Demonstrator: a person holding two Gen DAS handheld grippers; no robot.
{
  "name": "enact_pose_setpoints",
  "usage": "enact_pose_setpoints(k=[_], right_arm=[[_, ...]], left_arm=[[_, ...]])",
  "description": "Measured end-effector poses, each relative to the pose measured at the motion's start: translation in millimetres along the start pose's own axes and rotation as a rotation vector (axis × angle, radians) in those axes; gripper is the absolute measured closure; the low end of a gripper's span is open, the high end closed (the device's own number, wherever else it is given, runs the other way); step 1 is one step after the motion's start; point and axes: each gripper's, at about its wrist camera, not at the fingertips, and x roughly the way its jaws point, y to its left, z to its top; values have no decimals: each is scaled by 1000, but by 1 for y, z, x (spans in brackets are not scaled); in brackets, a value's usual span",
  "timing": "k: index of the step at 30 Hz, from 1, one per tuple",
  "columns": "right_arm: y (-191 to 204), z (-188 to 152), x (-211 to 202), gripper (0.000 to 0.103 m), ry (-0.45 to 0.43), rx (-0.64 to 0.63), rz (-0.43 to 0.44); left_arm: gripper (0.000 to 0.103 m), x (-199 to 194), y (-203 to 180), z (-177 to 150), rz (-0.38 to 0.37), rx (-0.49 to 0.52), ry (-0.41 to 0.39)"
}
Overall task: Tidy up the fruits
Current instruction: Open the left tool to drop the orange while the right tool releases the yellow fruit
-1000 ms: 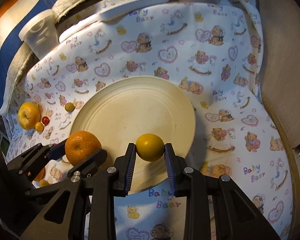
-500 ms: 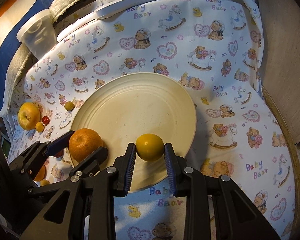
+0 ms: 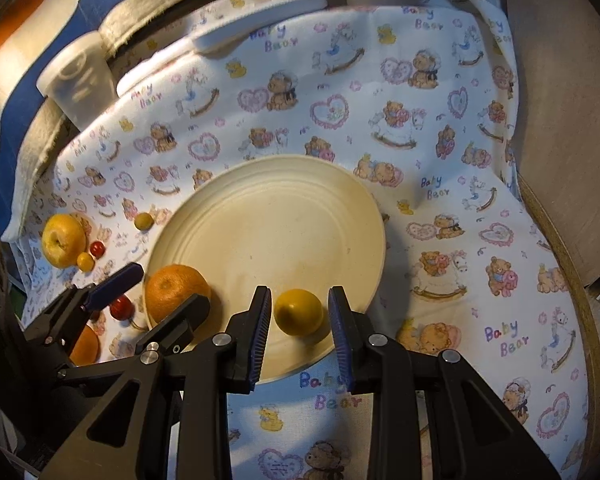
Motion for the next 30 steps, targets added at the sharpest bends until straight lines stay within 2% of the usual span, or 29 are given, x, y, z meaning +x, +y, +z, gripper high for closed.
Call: enact_pose_setpoints(k=[5, 8, 13, 14, 16, 17, 19, 23, 24, 25, 26, 28, 30], right_arm=[[7, 1, -23, 72, -85, -19, 67], [16, -1, -37, 72, -149, -45, 77], [40, -9, -55, 72, -249, -148, 131], [46, -12, -56, 72, -270, -171, 128], [56, -17, -60, 72, -307, -212, 137], [60, -19, -61, 72, -321, -224, 148], [64, -22, -62, 72, -338, -236, 159], [71, -28, -64, 72, -384, -257, 161], [72, -30, -64, 65, -396, -257, 159], [73, -31, -65, 51, -411, -256, 158], [73, -33, -66, 46, -428, -254, 154], [77, -37, -66, 44, -456, -267, 136], [80, -40, -64, 42, -467, -283, 124]], left_arm=[[27, -29, 13, 9, 42, 3, -93], [27, -57, 32, 13, 44, -41, -155], [27, -113, 61, 4, 77, -81, -310], [25, -121, 66, 1, 82, -85, -331], [13, -141, 78, -9, 97, -107, -376], [2, -150, 85, -16, 104, -126, -406], [0, -165, 97, -29, 120, -156, -463], [0, -173, 119, -44, 129, -188, -459], [0, -174, 124, -48, 127, -194, -456], [0, -172, 126, -51, 137, -188, -454], [0, -172, 127, -56, 156, -176, -458], [0, -169, 128, -61, 186, -160, -465], [0, -167, 129, -63, 179, -164, -457]])
